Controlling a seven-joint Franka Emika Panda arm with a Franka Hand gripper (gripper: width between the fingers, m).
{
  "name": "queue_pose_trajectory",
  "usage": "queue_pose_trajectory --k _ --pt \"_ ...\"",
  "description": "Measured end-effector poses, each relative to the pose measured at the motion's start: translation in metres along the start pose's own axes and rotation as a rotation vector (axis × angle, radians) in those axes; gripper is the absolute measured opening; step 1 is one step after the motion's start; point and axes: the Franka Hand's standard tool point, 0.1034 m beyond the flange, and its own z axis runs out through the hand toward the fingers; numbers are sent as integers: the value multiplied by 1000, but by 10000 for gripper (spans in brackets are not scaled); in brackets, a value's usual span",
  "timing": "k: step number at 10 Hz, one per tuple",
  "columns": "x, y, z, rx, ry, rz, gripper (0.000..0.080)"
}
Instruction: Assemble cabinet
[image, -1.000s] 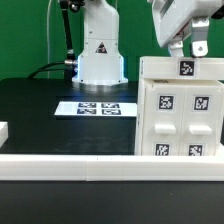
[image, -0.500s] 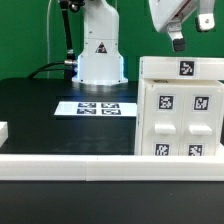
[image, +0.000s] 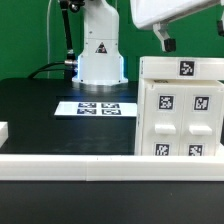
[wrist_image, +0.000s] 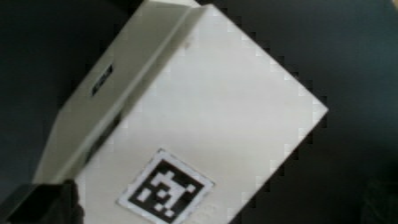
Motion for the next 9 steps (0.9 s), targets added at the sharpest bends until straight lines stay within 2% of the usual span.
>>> queue_pose_trajectory --k 3,4,6,8,9 --pt "1 1 1 -4 -7 -236 797" --pt "0 1 1 -13 -6 -343 797" --pt "-4 3 3 -38 -21 -631 797" --pt "-11 1 9 -95 -77 -901 797" --pt "-13 3 12 -111 -121 -990 797"
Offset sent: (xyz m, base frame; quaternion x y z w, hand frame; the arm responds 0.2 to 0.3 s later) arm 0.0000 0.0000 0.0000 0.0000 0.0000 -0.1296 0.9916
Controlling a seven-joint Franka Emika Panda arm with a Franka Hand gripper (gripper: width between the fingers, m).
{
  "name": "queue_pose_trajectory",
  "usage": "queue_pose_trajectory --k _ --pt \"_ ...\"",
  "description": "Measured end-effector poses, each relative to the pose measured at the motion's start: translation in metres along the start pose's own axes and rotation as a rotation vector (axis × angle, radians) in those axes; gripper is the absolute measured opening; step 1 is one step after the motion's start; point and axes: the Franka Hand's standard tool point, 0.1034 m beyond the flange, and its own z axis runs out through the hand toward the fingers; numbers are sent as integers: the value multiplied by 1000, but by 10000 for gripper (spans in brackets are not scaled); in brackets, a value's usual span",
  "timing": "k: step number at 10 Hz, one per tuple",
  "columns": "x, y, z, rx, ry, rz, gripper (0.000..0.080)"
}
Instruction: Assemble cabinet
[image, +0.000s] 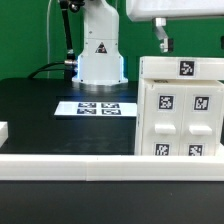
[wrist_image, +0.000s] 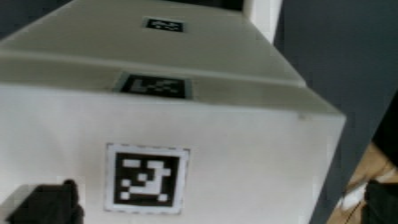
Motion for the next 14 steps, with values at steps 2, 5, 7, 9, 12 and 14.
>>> queue_pose_trajectory --k 2,5,7,9,12,14 --pt "1 2 0 -2 3 -101 797" --pt "-4 -1 6 -31 -43 -493 797" --pt "-5 -1 6 -48 -70 -704 797" --pt "-5 6 6 -48 -77 -861 797" --pt "5 23 -2 -57 -76 -1040 797" --pt "13 33 -3 -66 -71 -1022 797"
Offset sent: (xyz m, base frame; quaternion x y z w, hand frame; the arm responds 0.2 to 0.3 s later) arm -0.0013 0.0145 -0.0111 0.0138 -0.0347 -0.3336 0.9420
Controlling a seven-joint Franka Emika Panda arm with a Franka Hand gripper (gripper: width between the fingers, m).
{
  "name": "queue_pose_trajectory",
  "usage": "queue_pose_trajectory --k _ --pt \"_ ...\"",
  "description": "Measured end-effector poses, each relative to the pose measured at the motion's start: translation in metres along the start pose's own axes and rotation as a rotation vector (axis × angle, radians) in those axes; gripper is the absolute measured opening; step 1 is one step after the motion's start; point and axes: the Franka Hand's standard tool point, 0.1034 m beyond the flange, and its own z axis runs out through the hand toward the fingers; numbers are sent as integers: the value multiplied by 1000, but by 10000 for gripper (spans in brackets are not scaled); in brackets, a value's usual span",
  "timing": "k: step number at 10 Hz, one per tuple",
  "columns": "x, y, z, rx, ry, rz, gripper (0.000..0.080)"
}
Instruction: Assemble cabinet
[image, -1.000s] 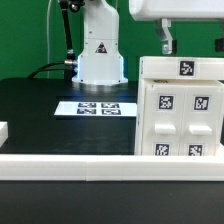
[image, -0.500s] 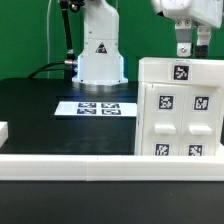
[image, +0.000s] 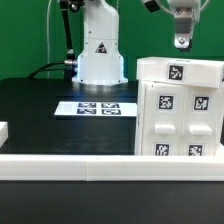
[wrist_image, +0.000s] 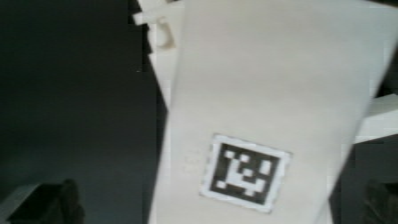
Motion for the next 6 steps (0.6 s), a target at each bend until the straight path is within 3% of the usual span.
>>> queue_pose_trajectory --k 3,6 --pt "-3 2 11 8 -12 216 797" --pt "4 -2 11 6 -15 396 797"
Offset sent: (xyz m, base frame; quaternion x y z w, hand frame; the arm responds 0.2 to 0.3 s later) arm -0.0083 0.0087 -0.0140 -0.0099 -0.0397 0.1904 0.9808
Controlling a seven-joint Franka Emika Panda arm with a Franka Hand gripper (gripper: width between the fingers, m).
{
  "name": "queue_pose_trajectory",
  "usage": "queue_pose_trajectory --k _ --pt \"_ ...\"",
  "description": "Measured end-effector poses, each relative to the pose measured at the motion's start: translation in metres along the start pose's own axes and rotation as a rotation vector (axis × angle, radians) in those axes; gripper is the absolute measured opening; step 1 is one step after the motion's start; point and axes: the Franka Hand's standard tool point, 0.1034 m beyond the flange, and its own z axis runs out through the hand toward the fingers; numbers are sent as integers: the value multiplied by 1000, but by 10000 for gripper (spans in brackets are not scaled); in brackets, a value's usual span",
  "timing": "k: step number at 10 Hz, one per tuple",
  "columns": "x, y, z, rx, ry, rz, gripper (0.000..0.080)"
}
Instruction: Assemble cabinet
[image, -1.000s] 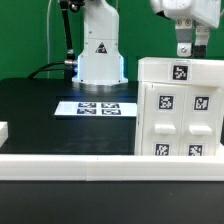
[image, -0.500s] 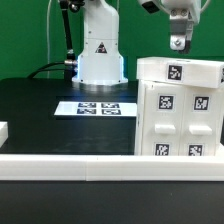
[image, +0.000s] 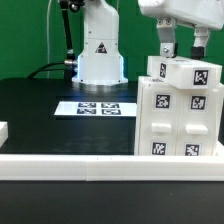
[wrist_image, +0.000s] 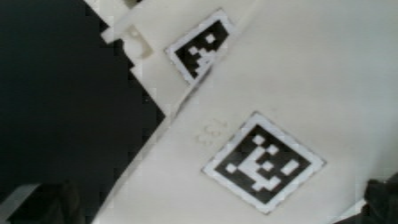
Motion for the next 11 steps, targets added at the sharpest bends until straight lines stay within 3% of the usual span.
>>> queue_pose_trajectory --k 3,7,9,11 --pt "4 -8 -11 27 -31 125 797" --pt "6 -10 -8 27 -33 176 797" --pt "2 -14 5 29 -43 220 797" --pt "3 -13 7 17 -24 220 797"
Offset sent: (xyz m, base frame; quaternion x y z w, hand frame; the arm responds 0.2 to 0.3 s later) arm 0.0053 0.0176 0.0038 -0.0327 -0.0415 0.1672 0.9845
